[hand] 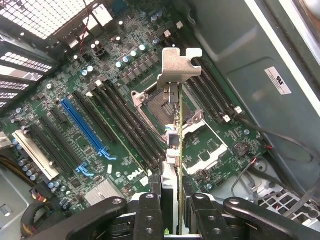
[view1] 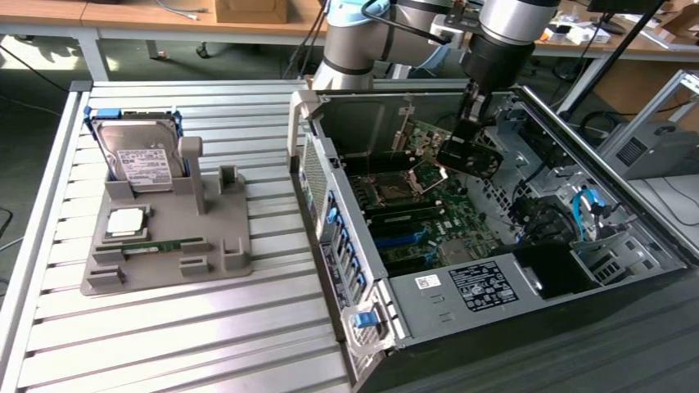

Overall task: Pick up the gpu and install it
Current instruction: 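Insert the gpu into the slot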

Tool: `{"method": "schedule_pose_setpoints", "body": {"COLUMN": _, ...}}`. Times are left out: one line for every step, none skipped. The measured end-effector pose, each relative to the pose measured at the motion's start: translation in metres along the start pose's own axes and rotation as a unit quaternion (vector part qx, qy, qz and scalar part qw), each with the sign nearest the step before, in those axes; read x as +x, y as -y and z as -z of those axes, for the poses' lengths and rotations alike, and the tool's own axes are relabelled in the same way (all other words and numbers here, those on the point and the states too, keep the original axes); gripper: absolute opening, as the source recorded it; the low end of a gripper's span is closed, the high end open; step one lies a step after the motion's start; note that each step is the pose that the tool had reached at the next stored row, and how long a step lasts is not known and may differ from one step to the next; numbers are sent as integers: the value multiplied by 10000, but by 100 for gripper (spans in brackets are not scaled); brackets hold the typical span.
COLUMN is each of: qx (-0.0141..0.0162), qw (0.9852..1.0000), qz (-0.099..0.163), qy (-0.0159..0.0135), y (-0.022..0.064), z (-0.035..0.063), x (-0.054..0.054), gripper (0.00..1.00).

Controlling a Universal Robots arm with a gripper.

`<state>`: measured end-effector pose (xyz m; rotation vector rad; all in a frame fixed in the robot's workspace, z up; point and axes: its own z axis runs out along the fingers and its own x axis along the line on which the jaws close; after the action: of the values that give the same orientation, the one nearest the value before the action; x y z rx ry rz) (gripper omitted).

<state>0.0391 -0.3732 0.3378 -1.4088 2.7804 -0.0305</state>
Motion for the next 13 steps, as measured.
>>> {"method": "schedule_pose_setpoints", "body": {"qx": 0, "qw": 10000, "qz": 23, "qy": 1, "y": 0, "z": 0, "x": 0, "gripper": 27}}
{"method": "schedule_pose_setpoints", "body": {"qx": 0, "qw": 10000, "qz": 37, "qy": 1, "y": 0, "z": 0, "x": 0, "gripper": 27}}
{"method": "schedule_pose_setpoints", "body": {"qx": -1, "qw": 10000, "qz": 54, "qy": 1, "y": 0, "z": 0, "x": 0, "gripper": 27}}
{"method": "schedule_pose_setpoints", "body": {"qx": -1, "qw": 10000, "qz": 69, "qy": 2, "y": 0, "z": 0, "x": 0, "gripper": 27}}
{"method": "schedule_pose_setpoints", "body": {"qx": -1, "qw": 10000, "qz": 92, "qy": 2, "y": 0, "z": 0, "x": 0, "gripper": 27}}
{"method": "schedule_pose_setpoints", "body": {"qx": -1, "qw": 9999, "qz": 112, "qy": 3, "y": 0, "z": 0, "x": 0, "gripper": 27}}
{"method": "schedule_pose_setpoints", "body": {"qx": -1, "qw": 9999, "qz": 125, "qy": 3, "y": 0, "z": 0, "x": 0, "gripper": 27}}
{"method": "schedule_pose_setpoints", "body": {"qx": -2, "qw": 9999, "qz": 142, "qy": 4, "y": 0, "z": 0, "x": 0, "gripper": 27}}
{"method": "schedule_pose_setpoints", "body": {"qx": -2, "qw": 9999, "qz": 159, "qy": 4, "y": 0, "z": 0, "x": 0, "gripper": 27}}
{"method": "schedule_pose_setpoints", "body": {"qx": -2, "qw": 9999, "qz": 173, "qy": 4, "y": 0, "z": 0, "x": 0, "gripper": 27}}
{"method": "schedule_pose_setpoints", "body": {"qx": -2, "qw": 9998, "qz": 188, "qy": 5, "y": 0, "z": 0, "x": 0, "gripper": 27}}
{"method": "schedule_pose_setpoints", "body": {"qx": -2, "qw": 9998, "qz": 202, "qy": 5, "y": 0, "z": 0, "x": 0, "gripper": 27}}
{"method": "schedule_pose_setpoints", "body": {"qx": -2, "qw": 9998, "qz": 217, "qy": 5, "y": 0, "z": 0, "x": 0, "gripper": 27}}
